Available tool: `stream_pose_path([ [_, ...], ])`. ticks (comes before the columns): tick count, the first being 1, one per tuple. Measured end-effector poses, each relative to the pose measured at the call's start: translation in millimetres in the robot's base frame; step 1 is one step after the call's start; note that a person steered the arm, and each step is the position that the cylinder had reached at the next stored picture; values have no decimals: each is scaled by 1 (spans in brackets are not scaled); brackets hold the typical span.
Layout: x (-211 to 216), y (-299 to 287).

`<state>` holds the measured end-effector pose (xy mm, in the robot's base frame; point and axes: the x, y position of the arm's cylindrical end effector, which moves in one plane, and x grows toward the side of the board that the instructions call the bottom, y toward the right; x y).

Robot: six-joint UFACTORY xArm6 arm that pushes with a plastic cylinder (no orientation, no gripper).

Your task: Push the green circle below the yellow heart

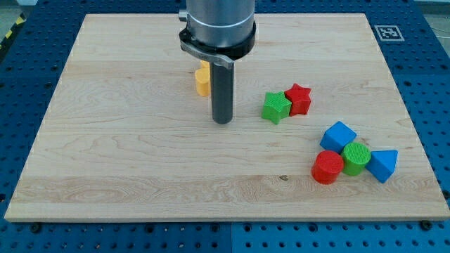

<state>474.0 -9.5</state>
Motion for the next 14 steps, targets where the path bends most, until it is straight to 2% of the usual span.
stream_pose_path([
  [1, 27, 8],
  [3, 68, 69],
  [4, 71, 97],
  [6, 123, 123],
  [7, 145, 154],
  [8, 142, 202],
  [9, 115, 234],
  [10, 92, 235],
  [12, 77, 155],
  [13, 77, 152],
  [14, 75, 184],
])
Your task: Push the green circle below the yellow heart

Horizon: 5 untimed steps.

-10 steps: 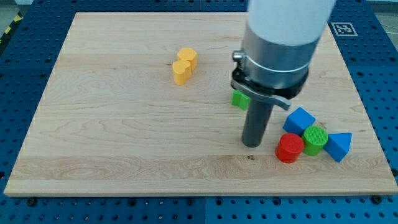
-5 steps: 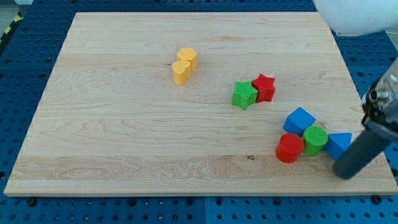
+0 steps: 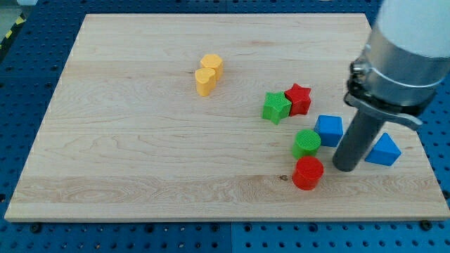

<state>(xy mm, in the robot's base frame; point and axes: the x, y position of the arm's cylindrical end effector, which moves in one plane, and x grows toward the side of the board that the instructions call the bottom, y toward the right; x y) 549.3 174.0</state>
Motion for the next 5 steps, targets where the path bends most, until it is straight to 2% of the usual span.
stream_pose_path([
  [1, -22, -11],
  [2, -27, -55],
  [5, -24, -157],
])
